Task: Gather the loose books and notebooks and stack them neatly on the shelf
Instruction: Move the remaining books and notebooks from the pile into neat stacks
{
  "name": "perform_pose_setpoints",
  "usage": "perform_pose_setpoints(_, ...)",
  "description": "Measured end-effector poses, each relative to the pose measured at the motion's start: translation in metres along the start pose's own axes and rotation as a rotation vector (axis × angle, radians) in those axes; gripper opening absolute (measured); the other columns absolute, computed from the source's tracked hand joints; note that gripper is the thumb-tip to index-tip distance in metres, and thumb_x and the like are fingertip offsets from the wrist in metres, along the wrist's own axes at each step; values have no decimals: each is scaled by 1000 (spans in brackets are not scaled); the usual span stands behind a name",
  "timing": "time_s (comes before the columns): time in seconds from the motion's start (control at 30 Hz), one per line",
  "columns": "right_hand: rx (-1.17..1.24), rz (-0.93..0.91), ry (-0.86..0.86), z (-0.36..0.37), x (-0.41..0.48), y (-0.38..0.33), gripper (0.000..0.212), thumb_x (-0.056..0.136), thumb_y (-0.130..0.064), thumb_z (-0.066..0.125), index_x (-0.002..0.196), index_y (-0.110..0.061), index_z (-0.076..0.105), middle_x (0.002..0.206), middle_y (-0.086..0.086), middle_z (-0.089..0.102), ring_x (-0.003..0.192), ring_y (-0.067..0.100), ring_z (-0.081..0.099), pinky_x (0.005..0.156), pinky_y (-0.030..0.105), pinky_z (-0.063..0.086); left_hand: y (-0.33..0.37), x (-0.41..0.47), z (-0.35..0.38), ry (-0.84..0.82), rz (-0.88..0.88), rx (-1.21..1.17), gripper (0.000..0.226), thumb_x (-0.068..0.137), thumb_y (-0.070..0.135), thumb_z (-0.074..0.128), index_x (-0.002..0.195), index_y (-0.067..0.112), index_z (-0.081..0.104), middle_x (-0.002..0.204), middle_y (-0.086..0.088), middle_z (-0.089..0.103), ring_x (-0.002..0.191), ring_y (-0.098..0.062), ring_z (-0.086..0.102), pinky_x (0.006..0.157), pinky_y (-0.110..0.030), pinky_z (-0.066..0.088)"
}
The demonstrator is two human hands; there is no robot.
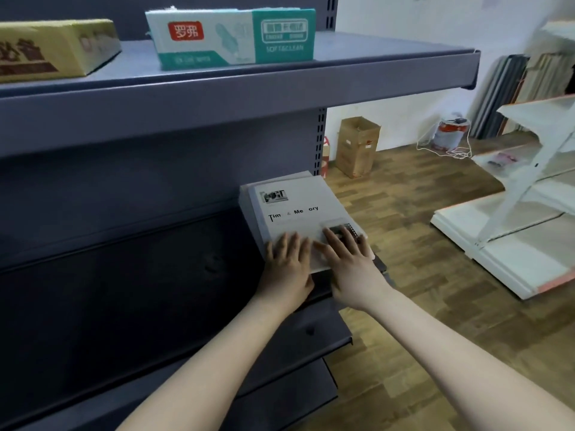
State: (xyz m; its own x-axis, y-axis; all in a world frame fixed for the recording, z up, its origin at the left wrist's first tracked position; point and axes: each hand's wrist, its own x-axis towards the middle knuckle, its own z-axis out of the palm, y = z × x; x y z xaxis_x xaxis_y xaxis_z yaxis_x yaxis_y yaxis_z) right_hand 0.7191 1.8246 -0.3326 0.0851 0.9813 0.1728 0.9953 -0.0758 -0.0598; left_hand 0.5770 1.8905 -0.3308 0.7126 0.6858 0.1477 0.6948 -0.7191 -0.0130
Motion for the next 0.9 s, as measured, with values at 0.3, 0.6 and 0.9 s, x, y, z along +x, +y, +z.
perform_pose_setpoints(0.3,-75,-129,-193,-15,25,17,89,78,-27,51,150,-25,0,158,7,-11,144,33,-13,115,54,-6,2,15,-7,-34,-88,15,72,91,34,44,150,11,10,158,-11,8,145,-30,4,116,-52,3)
perform_pose_setpoints(0.6,-52,-153,-243,-21,40,21,88,80,-37,53,149,-26,-1,158,4,-10,145,29,-13,115,54,-1,-2,23,-10,-43,-109,-15,82,88,46,49,151,13,10,159,-9,7,146,-27,2,118,-46,1)
perform_pose_setpoints(0.9,-56,-152,-252,-22,42,23,88,81,-36,55,149,-26,0,158,3,-11,144,30,-13,114,55,-3,1,22,-12,-79,-173,-58,81,87,51,50,151,21,9,159,0,3,146,-22,-2,112,-58,15)
